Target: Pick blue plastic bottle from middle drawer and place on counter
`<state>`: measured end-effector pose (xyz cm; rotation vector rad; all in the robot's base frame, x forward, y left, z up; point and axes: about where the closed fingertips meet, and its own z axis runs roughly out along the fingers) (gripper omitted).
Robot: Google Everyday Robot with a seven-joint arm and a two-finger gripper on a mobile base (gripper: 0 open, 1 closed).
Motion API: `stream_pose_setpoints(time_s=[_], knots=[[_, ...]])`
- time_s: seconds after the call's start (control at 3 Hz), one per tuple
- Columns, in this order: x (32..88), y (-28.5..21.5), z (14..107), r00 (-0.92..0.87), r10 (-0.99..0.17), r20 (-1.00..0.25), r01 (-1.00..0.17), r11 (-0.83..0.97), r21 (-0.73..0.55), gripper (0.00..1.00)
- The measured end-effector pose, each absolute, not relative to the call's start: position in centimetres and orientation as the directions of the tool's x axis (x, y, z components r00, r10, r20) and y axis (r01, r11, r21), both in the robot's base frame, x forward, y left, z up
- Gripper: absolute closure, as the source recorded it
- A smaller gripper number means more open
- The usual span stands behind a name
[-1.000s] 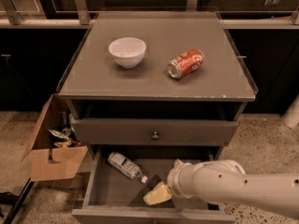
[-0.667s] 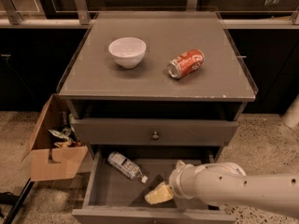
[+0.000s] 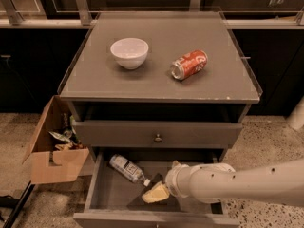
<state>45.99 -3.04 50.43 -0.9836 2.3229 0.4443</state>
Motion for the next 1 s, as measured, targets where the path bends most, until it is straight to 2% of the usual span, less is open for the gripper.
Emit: stream_pose_setpoints(time_s=[0.67, 1.0], knots=[[49.4, 0.7, 48.9, -0.489, -0.637, -0.596, -0.819, 0.570, 0.063, 0.00], [49.8, 0.6, 48.0, -0.507, -0.698, -0.505, -0.830, 0.553, 0.069, 0.00]])
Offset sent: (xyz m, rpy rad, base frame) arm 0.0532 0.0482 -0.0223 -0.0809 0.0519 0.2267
